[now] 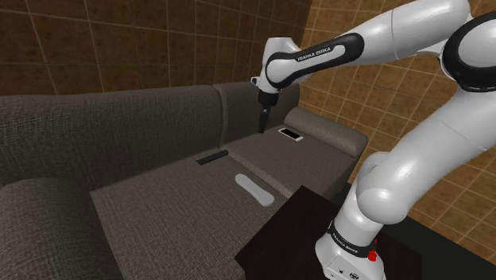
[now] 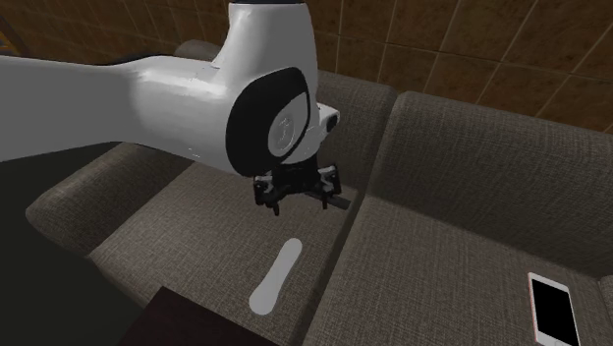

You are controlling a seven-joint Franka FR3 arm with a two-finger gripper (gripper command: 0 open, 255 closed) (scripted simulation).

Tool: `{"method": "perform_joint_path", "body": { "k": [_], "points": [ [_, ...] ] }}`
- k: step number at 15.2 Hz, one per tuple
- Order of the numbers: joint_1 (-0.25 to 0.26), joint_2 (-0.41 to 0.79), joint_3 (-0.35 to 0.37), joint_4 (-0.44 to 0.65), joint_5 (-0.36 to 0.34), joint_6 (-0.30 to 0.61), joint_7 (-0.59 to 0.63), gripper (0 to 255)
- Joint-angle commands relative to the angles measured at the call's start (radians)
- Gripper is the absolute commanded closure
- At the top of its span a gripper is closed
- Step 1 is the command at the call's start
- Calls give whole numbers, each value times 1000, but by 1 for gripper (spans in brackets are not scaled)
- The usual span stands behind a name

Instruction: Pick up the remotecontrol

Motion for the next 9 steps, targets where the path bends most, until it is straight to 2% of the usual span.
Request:
{"method": "perform_joint_path", "body": {
  "k": [1,9],
  "points": [
    [12,66,-24,19,8,57,-85,0],
    [44,381,-67,162,122,247,-428,0]
  ]
}}
